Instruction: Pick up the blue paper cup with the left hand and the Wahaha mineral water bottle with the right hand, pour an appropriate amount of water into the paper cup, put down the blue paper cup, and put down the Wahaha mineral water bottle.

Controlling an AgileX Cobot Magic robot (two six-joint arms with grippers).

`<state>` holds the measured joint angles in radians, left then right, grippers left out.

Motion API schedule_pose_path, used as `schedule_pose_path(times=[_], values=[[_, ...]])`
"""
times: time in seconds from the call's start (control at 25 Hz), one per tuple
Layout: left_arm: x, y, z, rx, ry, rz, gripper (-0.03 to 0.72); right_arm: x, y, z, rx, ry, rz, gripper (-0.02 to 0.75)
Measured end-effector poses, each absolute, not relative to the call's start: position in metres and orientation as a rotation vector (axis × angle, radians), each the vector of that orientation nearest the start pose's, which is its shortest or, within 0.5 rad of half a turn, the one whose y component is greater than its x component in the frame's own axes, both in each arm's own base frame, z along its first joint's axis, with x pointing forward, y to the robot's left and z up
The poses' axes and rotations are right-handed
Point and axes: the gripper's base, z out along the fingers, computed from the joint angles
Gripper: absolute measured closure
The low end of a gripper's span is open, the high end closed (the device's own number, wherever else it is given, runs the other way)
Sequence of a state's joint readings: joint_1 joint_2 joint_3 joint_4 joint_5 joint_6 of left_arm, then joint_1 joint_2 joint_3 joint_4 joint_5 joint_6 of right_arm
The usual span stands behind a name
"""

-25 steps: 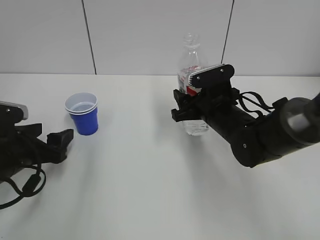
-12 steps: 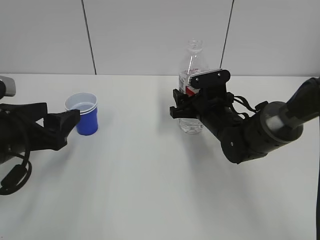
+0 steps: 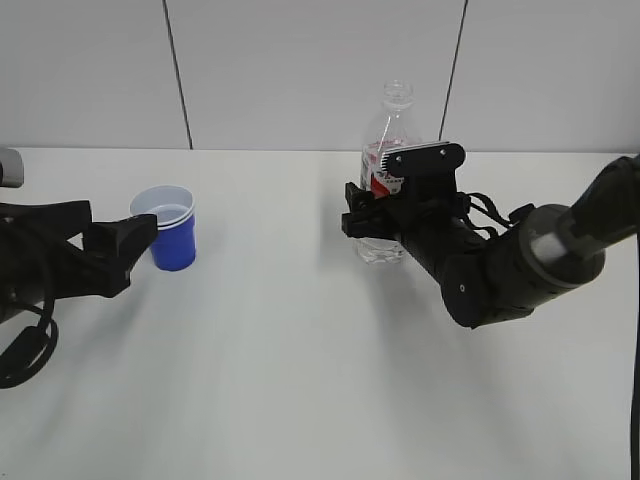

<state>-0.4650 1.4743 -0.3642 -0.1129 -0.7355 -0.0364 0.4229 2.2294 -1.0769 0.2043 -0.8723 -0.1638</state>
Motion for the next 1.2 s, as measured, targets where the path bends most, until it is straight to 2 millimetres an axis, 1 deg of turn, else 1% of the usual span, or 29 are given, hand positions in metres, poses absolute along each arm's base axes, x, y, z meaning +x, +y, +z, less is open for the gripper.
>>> schedule_pose_path(times=[0.2,0.4,0.56,0.68,0.84,0.96,1.08,1.12,1.2], values=[[0.224,-0.105,0.179,0.269,1.854,-0.335,0.097,0.389,0.16,0.086,-0.279,1.801,0.154,0.086],[0.224,-0.105,0.179,0.269,1.854,-0.335,0.098,0.378,0.157,0.088,-0.286,1.823,0.19,0.086],[0.224,-0.105,0.179,0.269,1.854,-0.335,0.098,0.369,0.154,0.085,-0.301,1.849,0.19,0.086],[0.224,-0.105,0.179,0.272,1.857,-0.335,0.098,0.361,0.151,0.087,-0.309,1.861,0.189,0.086],[0.223,-0.105,0.176,0.288,1.894,-0.331,0.099,0.345,0.147,0.096,-0.347,1.864,0.201,0.086],[0.22,-0.105,0.176,0.304,1.932,-0.333,0.099,0.328,0.14,0.107,-0.367,1.88,0.203,0.087],[0.212,-0.102,0.182,0.31,2.013,-0.342,0.099,0.314,0.135,0.129,-0.384,1.945,0.205,0.09],[0.209,-0.102,0.186,0.318,2.053,-0.341,0.099,0.309,0.133,0.135,-0.406,1.996,0.199,0.091],[0.205,-0.101,0.197,0.336,2.133,-0.338,0.099,0.299,0.13,0.154,-0.453,2.071,0.19,0.096]])
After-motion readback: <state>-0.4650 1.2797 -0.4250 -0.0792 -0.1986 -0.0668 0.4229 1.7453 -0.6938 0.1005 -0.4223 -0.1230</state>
